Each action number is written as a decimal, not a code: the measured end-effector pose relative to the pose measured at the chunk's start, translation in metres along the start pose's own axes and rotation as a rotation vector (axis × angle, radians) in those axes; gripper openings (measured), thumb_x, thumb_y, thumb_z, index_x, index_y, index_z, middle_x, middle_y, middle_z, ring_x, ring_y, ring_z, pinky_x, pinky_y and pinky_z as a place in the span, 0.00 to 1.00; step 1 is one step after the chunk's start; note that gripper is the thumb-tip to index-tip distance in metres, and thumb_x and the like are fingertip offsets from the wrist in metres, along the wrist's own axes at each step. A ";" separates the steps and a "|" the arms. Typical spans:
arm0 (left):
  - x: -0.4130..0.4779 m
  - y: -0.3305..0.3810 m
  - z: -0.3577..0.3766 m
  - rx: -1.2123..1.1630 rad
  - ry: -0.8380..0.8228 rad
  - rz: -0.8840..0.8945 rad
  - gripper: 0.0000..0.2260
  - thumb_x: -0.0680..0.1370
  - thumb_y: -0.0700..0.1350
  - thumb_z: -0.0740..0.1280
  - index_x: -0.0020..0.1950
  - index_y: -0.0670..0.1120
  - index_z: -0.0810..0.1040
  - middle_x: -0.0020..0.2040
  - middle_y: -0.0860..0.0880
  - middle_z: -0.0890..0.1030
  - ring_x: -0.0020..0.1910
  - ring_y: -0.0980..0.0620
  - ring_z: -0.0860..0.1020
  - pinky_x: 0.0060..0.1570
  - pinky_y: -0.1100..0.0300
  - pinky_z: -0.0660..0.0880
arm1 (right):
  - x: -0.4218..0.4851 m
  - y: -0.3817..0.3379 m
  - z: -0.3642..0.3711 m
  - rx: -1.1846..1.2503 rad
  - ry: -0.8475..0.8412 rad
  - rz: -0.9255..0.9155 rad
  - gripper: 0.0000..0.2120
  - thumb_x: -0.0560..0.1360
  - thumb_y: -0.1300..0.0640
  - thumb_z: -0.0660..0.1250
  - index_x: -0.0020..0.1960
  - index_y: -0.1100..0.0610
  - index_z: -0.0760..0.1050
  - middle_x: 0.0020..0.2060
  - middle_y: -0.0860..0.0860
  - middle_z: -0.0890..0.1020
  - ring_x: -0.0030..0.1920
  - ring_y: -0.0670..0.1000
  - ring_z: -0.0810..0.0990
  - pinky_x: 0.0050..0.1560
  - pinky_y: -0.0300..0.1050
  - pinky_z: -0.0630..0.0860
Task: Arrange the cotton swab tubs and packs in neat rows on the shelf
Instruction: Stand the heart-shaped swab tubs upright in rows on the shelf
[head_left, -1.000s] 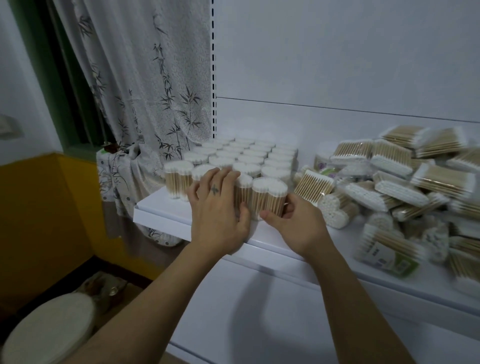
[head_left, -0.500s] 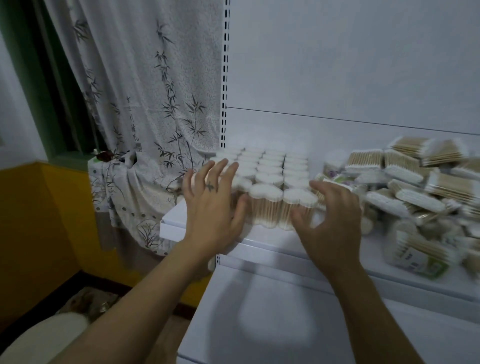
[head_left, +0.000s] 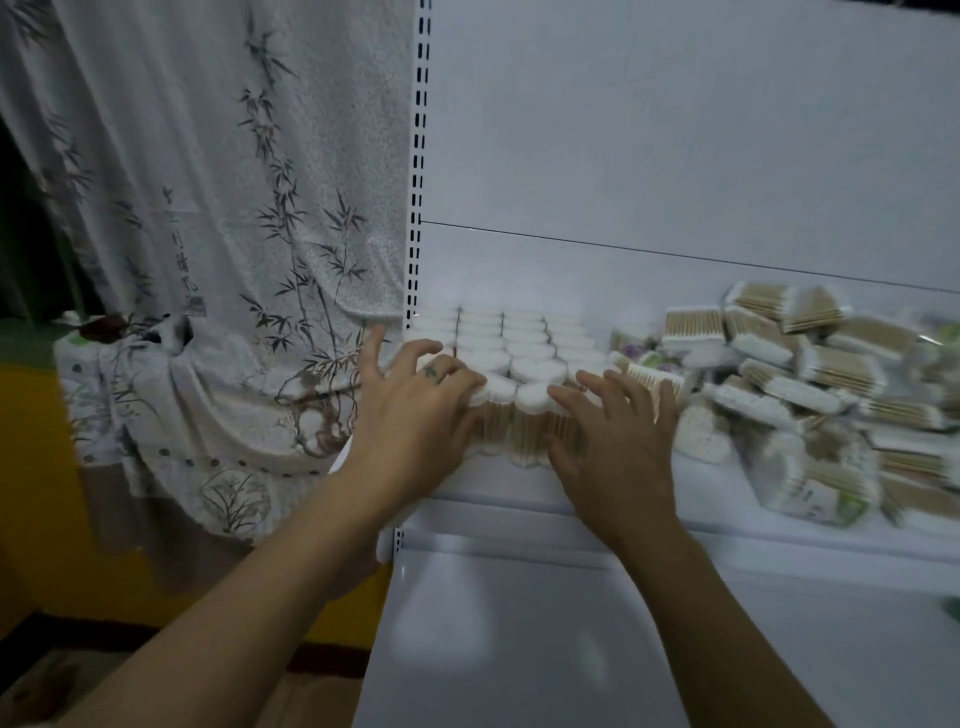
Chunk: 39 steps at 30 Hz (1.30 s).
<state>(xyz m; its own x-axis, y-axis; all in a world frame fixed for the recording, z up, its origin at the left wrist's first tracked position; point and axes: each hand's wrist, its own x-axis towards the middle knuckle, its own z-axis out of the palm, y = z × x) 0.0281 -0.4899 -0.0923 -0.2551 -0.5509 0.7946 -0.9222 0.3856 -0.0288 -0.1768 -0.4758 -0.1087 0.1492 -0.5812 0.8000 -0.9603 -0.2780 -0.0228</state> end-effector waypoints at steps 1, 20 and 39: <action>0.000 -0.003 0.000 -0.026 0.002 0.000 0.11 0.70 0.48 0.74 0.51 0.49 0.83 0.49 0.50 0.84 0.58 0.42 0.78 0.66 0.31 0.58 | 0.000 0.000 0.001 -0.001 0.000 0.001 0.19 0.67 0.50 0.69 0.57 0.51 0.80 0.57 0.53 0.81 0.63 0.59 0.73 0.71 0.59 0.51; 0.007 -0.010 0.008 -0.069 0.008 0.038 0.16 0.66 0.50 0.78 0.50 0.48 0.81 0.47 0.49 0.83 0.54 0.43 0.78 0.67 0.36 0.57 | -0.004 -0.001 -0.017 -0.063 -0.058 0.132 0.28 0.68 0.51 0.76 0.67 0.51 0.74 0.63 0.57 0.77 0.66 0.60 0.73 0.69 0.67 0.60; 0.022 0.104 0.010 -0.283 -0.040 0.238 0.15 0.68 0.53 0.75 0.52 0.49 0.81 0.50 0.50 0.83 0.56 0.45 0.78 0.65 0.41 0.63 | -0.029 0.045 -0.085 -0.149 -0.210 0.275 0.30 0.74 0.44 0.69 0.74 0.48 0.66 0.76 0.53 0.61 0.77 0.55 0.54 0.76 0.57 0.42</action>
<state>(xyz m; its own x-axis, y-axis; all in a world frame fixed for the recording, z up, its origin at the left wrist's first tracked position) -0.0765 -0.4693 -0.0843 -0.4694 -0.4473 0.7613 -0.7201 0.6929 -0.0370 -0.2439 -0.4067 -0.0817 -0.0887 -0.7671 0.6354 -0.9926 0.0152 -0.1202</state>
